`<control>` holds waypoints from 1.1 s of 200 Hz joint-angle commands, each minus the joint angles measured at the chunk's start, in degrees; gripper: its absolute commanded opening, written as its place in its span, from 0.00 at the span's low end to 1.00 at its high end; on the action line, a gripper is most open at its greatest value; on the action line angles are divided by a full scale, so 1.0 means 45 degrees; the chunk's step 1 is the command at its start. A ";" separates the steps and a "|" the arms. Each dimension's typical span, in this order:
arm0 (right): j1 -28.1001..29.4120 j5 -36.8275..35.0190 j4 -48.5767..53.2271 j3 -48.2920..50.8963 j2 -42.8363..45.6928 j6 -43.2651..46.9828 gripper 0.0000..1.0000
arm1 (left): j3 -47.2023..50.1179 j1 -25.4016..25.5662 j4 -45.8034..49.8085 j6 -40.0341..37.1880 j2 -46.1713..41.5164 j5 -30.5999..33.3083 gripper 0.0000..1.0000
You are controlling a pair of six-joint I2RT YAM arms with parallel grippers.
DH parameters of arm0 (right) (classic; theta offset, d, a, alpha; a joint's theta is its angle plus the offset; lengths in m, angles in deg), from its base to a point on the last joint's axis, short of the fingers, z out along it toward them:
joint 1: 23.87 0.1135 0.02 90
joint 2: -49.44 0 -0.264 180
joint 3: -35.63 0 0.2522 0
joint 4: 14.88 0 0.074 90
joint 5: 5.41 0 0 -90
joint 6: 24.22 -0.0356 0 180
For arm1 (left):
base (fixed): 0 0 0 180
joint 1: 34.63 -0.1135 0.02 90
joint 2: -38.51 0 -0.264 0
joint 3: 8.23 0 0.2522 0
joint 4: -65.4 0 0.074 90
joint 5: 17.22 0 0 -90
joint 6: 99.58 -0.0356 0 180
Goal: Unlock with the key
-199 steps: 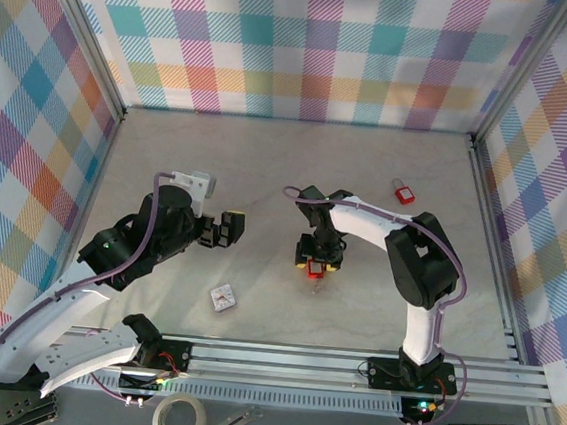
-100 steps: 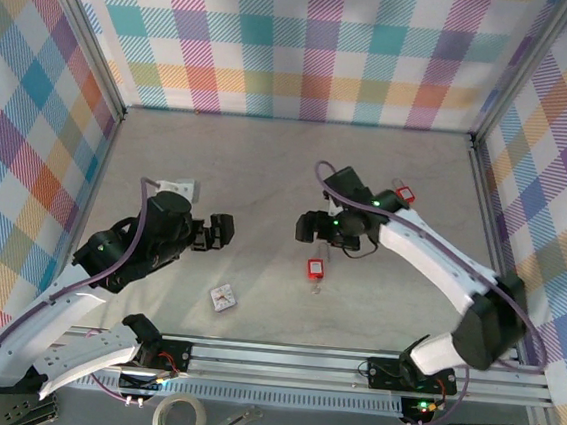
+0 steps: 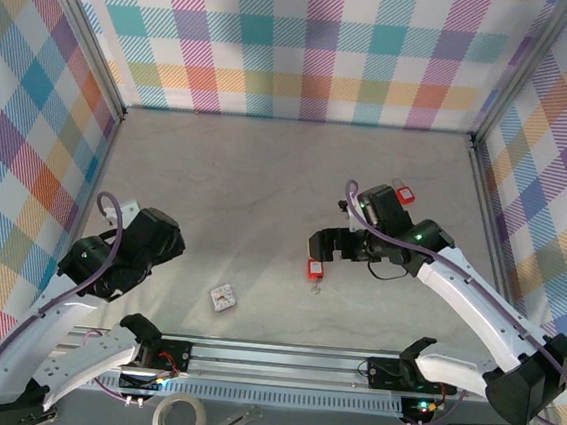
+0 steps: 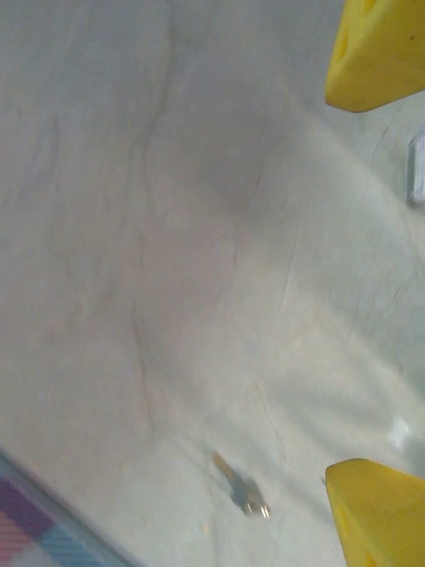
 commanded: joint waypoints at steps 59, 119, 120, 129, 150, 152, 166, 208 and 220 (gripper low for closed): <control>-0.0511 0.1009 0.0119 0.0358 0.0694 0.0440 0.99 | 0.1047 -0.4185 -0.1951 -0.2323 0.2483 -0.2755 1.00; -0.0511 0.1101 0.0246 0.0507 0.0814 0.0163 1.00 | 0.2134 -0.8431 -0.3469 -0.3692 0.3371 -0.3931 0.93; -0.0511 0.1095 0.0248 0.0507 0.0814 0.0160 1.00 | 0.2143 -0.8476 -0.3496 -0.3706 0.3361 -0.3948 0.92; -0.0513 0.1124 0.0289 0.0482 0.0814 0.0177 1.00 | 0.2104 -0.8753 -0.3604 -0.3796 0.3394 -0.4064 0.91; -0.0521 0.1185 0.0285 0.0463 0.0814 0.0162 1.00 | 0.2194 -0.9156 -0.3744 -0.3915 0.3872 -0.3536 0.87; -0.0528 0.1196 0.0274 0.0466 0.0814 0.0158 1.00 | 0.2217 -0.9183 -0.3778 -0.3901 0.3935 -0.3510 0.87; -0.0531 0.1274 0.0232 0.0461 0.0795 0.0157 1.00 | 0.2349 -0.9425 -0.3939 -0.3686 0.4322 -0.3584 0.86; -0.0561 0.1391 0.0336 0.0306 0.0550 0.0366 1.00 | 0.3731 -1.0014 -0.5066 -0.2798 0.4704 -0.3037 0.81; -0.0550 0.1430 0.0365 0.0276 0.0487 0.0425 1.00 | 0.4300 -1.0429 -0.5462 -0.2667 0.4709 -0.2988 0.79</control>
